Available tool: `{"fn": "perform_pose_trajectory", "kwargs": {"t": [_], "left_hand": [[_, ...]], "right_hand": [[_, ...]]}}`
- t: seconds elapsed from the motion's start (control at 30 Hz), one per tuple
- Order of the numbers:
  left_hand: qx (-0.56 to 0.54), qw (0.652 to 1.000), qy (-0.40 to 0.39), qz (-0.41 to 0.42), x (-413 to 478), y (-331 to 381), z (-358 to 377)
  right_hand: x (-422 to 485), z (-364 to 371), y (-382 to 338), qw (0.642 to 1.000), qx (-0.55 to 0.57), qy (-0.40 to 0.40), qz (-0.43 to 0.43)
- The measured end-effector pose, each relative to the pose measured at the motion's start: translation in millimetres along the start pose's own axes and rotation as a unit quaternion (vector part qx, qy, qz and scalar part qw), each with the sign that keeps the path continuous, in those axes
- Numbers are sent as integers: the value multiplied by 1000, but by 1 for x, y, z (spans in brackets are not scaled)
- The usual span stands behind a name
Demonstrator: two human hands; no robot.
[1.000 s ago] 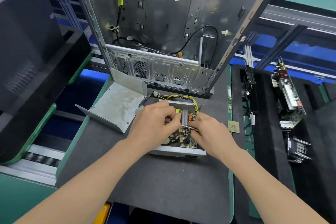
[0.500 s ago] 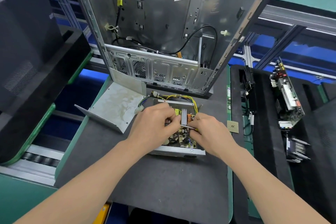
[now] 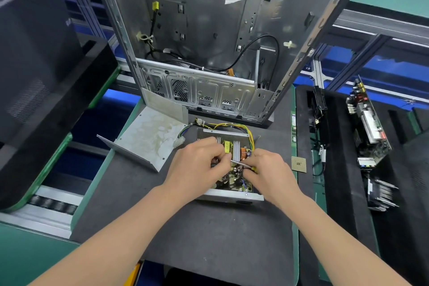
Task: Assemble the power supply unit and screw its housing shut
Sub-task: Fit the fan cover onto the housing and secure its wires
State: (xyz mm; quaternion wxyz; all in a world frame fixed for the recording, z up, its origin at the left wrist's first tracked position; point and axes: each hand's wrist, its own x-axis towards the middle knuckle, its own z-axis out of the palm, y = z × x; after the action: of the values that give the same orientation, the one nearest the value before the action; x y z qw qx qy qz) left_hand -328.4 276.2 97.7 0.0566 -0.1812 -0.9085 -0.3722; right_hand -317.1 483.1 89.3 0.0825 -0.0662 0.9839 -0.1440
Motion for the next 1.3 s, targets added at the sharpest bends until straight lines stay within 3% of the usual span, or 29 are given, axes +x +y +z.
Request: {"fn": "perform_pose_trajectory", "kwargs": {"t": [0.3,0.7,1.3], "left_hand": [[5,1000,-1,-6,-6,-1,2],[40,999,1,16,-8,-1,4],[68,997,-9,47,-7,6,0]], "right_hand": [[8,-8,-3,999,15,-40,23],[11,-23,-10,985,-114,-117,-55],[6,-25,0,994,23,-87,-68]]}}
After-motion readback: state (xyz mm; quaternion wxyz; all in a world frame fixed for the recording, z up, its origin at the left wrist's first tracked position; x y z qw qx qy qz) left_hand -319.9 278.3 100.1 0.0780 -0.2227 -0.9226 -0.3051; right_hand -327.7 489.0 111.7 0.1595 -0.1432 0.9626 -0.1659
